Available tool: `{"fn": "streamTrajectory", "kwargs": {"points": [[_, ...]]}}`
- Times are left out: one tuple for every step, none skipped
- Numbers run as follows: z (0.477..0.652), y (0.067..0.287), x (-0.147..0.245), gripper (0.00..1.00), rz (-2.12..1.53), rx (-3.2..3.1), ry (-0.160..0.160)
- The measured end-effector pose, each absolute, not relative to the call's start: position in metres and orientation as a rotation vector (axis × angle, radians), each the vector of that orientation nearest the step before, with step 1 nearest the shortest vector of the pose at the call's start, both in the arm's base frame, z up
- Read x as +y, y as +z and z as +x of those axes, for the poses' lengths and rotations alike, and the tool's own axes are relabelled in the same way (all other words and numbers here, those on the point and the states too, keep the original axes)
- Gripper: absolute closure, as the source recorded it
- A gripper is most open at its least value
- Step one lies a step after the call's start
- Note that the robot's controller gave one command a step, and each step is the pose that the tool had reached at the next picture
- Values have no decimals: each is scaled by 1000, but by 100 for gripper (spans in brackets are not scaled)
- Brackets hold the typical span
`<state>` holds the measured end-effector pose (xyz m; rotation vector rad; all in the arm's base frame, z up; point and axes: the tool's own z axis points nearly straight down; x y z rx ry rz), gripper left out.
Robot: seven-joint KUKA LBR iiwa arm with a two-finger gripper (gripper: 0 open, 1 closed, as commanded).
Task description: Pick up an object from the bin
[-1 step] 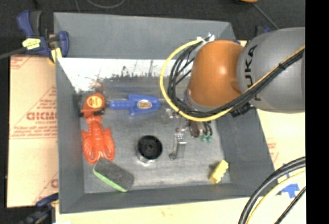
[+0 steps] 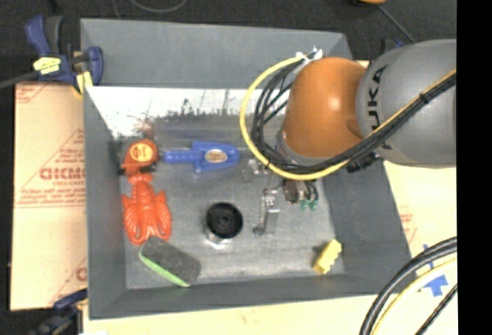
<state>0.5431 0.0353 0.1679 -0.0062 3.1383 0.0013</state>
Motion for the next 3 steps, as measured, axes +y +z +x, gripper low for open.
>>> {"fn": "streamTrajectory", "kwargs": {"points": [[561,90,71,0,133,3131,3],[562,100,73,0,59,3141,-2],[563,141,72,0,70,3135,1]]}}
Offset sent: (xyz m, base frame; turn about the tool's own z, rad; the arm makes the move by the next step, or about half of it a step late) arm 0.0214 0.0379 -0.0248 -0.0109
